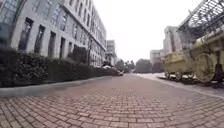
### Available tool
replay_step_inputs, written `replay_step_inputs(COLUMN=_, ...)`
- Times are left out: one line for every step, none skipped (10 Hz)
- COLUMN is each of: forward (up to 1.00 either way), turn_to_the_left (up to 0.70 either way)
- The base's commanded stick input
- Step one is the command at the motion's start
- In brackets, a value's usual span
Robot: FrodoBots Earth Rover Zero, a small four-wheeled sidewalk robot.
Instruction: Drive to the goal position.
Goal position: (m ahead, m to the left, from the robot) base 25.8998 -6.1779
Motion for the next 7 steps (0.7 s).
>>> replay_step_inputs(forward=0.45, turn_to_the_left=0.0)
replay_step_inputs(forward=0.45, turn_to_the_left=0.0)
replay_step_inputs(forward=0.45, turn_to_the_left=0.0)
replay_step_inputs(forward=0.45, turn_to_the_left=0.0)
replay_step_inputs(forward=0.45, turn_to_the_left=0.0)
replay_step_inputs(forward=0.45, turn_to_the_left=0.0)
replay_step_inputs(forward=0.45, turn_to_the_left=0.0)
